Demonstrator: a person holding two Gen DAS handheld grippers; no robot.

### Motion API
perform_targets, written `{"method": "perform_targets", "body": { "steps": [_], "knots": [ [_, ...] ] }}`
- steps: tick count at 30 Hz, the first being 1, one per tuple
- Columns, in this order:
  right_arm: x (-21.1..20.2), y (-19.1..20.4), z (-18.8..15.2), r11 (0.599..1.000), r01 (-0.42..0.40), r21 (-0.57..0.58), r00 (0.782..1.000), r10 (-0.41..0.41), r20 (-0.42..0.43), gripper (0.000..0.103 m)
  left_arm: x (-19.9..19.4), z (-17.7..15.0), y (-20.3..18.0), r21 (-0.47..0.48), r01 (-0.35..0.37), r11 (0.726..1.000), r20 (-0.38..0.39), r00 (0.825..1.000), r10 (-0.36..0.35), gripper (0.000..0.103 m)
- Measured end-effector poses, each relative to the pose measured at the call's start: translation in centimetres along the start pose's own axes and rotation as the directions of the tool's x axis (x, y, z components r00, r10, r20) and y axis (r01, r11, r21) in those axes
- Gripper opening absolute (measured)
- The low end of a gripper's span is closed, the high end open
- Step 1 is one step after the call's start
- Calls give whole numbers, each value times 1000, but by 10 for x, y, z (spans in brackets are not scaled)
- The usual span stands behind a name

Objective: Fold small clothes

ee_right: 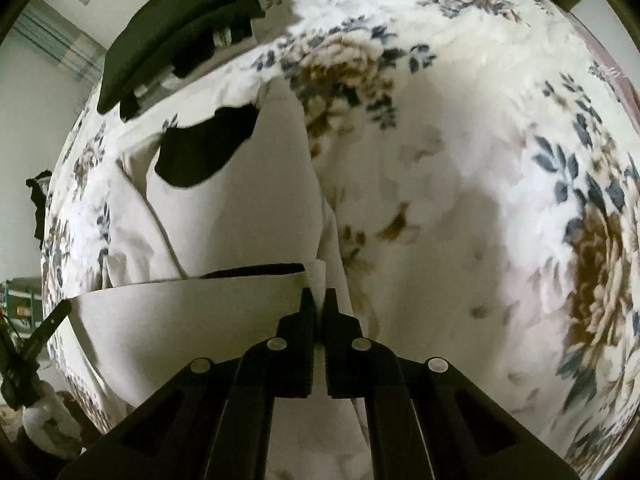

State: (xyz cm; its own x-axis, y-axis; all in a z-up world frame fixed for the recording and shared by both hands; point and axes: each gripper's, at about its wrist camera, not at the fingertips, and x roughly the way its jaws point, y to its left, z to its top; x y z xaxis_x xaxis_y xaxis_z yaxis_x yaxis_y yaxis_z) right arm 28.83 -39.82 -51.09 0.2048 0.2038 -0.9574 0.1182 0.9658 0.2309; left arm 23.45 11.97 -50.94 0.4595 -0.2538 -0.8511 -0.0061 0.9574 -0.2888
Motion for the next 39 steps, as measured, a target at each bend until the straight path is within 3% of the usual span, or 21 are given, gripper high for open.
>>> {"method": "perform_targets", "body": {
  "steps": [5,8,12,13,14,15,16,17,18,22,25,30,31,32,33,37,39],
  "knots": [
    [23,-6,11,998,63,10,998,-63,-13,3,36,15,-2,1,0,1000,-26,1000,0,1],
    [37,-11,12,996,93,5,994,-93,-53,3,58,22,-1,-9,20,1000,-96,995,-20,2],
    [44,-20,19,998,28,63,988,-19,-150,9,62,34,4,-78,36,996,-183,982,-49,4],
    [40,-21,25,997,5,78,990,7,-144,11,59,41,4,-91,33,995,-187,981,-49,10],
    [34,-23,32,996,-15,93,992,26,-123,21,57,46,4,-98,42,994,-183,981,-60,15],
    [29,-23,41,994,-36,104,994,47,-104,42,56,53,4,-105,63,992,-175,981,-81,31],
    [24,-22,55,991,-64,118,994,74,-80,52,56,62,2,-107,80,991,-165,981,-97,48],
    [22,-21,65,989,-76,126,994,85,-67,59,58,73,-1,-99,83,992,-151,984,-97,54],
    [22,-18,81,987,-85,134,994,94,-57,59,61,82,-5,-89,87,992,-142,985,-99,58],
    [40,3,142,990,-82,117,995,88,-45,59,96,125,-36,14,114,993,-173,979,-110,59],
    [67,26,181,997,-36,67,994,43,-100,59,135,149,-64,115,104,988,-237,969,-75,59],
    [112,59,207,996,56,-63,969,-69,-236,58,186,154,-91,235,87,968,-371,929,6,56],
    [115,63,207,994,70,-86,967,-89,-240,54,188,151,-94,264,78,962,-364,931,25,44],
    [117,68,206,989,88,-118,966,-114,-234,30,185,149,-95,284,75,956,-347,938,29,30],
    [117,72,205,984,105,-145,964,-137,-228,7,180,148,-97,300,78,951,-332,943,27,5],
    [88,76,195,986,91,-138,986,-109,-127,6,132,142,-94,315,74,946,-206,979,-9,5],
    [67,76,187,991,62,-120,994,-72,-82,6,105,137,-88,291,78,953,-158,987,-33,5]
  ]
}}
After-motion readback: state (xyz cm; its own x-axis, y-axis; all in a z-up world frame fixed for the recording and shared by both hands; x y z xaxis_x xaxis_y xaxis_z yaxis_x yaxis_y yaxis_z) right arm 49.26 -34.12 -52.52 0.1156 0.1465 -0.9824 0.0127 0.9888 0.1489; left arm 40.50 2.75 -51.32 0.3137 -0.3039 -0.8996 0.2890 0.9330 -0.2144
